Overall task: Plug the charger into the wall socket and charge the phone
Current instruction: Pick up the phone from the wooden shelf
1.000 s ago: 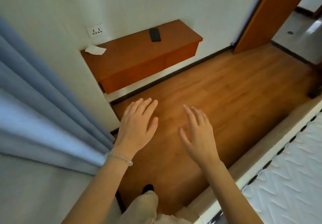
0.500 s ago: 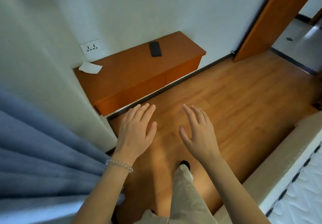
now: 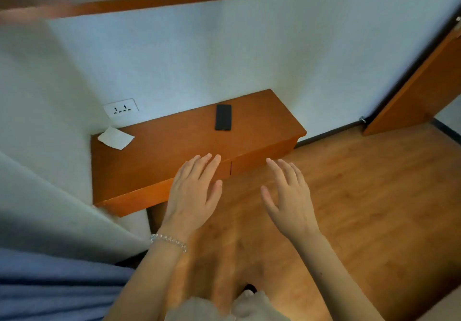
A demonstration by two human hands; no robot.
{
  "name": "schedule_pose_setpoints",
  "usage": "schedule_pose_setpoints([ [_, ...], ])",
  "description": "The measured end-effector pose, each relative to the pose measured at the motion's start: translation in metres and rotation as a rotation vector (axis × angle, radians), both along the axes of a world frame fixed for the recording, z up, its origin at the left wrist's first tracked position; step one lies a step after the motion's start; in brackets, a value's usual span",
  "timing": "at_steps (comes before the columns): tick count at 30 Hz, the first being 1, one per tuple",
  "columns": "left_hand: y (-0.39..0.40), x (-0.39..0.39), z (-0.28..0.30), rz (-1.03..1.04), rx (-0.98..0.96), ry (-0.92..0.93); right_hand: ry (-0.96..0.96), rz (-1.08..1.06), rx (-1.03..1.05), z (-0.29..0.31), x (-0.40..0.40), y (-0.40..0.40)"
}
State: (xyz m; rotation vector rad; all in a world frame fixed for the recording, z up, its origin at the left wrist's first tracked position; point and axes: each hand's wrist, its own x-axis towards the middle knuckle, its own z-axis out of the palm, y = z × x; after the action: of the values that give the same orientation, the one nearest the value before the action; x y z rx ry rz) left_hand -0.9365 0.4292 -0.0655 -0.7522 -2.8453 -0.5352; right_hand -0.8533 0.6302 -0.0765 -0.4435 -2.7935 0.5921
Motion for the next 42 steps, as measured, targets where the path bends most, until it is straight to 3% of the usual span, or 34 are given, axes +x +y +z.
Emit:
schedule_pose_setpoints([
  [10, 0.047, -0.102, -0.018, 0.08, -0.029, -0.07, -0.074, 0.115, -0.024, -0.016, -0.122, 0.054],
  [25, 0.052, -0.284, -0.035, 0.017, -0.078, -0.093, -0.089, 0.133, -0.036, -0.032, -0.293, 0.07],
  [31, 0.074, -0.315, -0.066, 0.053, 0.106, -0.203, -0.134, 0.196, 0.012, -0.052, -0.338, 0.09],
  [42, 0.164, -0.373, -0.139, 0.266, 0.076, -0.472, -0.313, 0.351, 0.091, -0.08, -0.407, 0.139],
])
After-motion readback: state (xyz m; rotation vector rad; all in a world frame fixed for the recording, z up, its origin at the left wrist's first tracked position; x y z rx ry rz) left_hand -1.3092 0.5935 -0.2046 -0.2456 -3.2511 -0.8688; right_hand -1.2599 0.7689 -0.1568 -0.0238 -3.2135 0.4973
